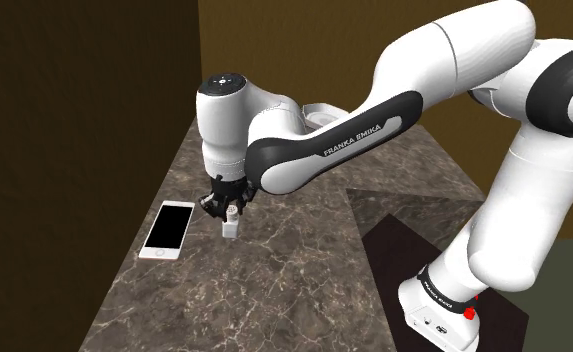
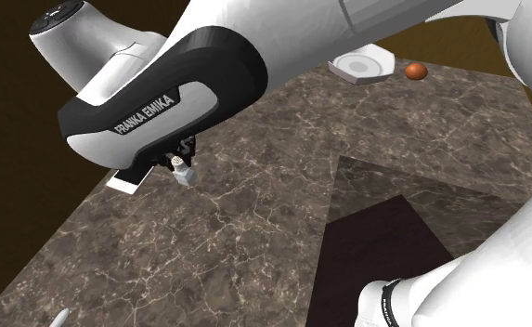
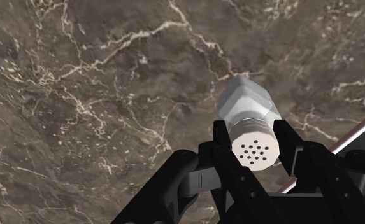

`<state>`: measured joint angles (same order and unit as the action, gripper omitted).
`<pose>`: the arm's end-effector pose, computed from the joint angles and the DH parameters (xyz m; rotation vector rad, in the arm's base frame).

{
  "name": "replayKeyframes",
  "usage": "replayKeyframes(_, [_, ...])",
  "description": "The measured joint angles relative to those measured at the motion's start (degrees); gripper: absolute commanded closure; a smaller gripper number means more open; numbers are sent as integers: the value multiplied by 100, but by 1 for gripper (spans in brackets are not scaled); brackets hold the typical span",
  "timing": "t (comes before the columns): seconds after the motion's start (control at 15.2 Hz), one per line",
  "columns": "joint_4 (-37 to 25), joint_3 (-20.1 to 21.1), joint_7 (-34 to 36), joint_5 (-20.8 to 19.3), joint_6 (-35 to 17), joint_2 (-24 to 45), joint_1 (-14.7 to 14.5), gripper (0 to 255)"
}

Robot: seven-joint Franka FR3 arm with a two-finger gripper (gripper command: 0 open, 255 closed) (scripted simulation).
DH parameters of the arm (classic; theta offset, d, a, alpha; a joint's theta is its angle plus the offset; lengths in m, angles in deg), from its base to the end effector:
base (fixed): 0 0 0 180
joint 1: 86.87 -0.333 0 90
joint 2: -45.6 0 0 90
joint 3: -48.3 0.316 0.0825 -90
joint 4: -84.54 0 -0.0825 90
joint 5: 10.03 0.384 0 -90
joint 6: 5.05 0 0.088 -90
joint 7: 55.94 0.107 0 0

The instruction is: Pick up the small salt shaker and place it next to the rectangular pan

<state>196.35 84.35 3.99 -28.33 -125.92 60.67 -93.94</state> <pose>0.4544 0.3850 0.3648 3.0273 -0.2044 0.0968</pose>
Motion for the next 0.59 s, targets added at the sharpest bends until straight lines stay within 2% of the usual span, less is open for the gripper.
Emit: replayKeyframes(0.59, [-314, 74, -216, 248, 511, -267, 60, 255])
